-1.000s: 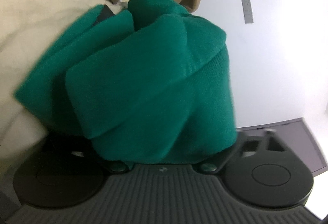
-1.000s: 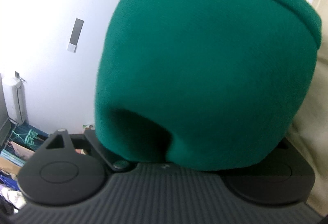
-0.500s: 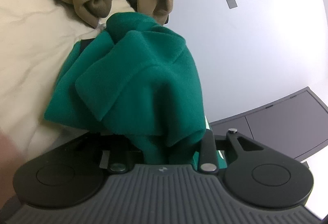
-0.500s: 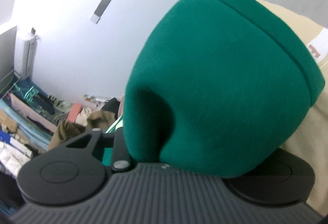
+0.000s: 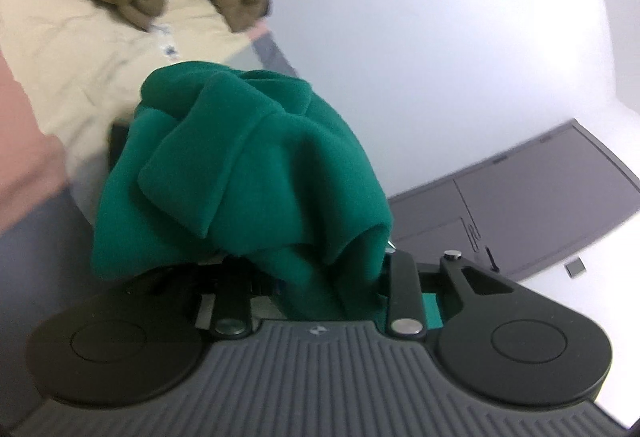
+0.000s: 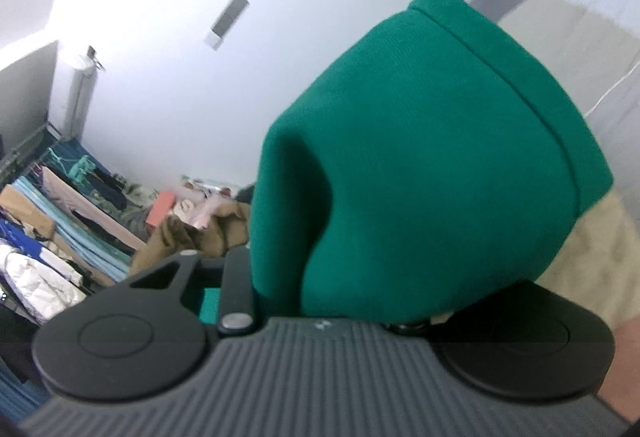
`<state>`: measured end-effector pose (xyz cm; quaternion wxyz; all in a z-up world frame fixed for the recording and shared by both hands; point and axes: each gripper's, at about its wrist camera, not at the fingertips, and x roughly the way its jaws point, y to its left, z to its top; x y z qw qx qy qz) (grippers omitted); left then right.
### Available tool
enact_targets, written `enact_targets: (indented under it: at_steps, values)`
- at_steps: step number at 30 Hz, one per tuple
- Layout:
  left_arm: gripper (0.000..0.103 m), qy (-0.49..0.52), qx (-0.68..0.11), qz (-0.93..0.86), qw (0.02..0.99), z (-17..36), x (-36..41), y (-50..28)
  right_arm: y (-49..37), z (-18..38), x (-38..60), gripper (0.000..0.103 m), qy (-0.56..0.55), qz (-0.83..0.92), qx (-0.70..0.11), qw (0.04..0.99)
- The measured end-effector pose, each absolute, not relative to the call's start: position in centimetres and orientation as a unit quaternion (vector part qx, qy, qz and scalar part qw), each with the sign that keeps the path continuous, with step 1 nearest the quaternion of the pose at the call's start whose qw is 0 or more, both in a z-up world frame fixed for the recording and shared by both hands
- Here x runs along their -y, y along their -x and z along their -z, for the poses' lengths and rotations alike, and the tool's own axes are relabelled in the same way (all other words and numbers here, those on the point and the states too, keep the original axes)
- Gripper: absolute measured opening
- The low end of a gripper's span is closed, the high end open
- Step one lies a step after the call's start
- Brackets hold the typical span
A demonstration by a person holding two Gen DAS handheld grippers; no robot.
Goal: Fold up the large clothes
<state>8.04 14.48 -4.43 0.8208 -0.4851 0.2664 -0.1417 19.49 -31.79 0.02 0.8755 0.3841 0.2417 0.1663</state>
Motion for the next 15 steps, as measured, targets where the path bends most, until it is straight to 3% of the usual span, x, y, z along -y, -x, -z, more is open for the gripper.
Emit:
enact_targets:
  at_steps: [8,15]
  values:
    - [0.035,0.481,-0.240,0.181,0.823,-1.6,-7.9,-5.7,-16.6,-5.0,36.4,0.041,-0.383,-0.164,-0.181,0.891]
    - [0.035,0.470,-0.233,0.194,0.829,-6.1,0.2,-8.5,-16.9,-9.3,41.2,0.041,-0.367,-0.147,-0.141,0.908]
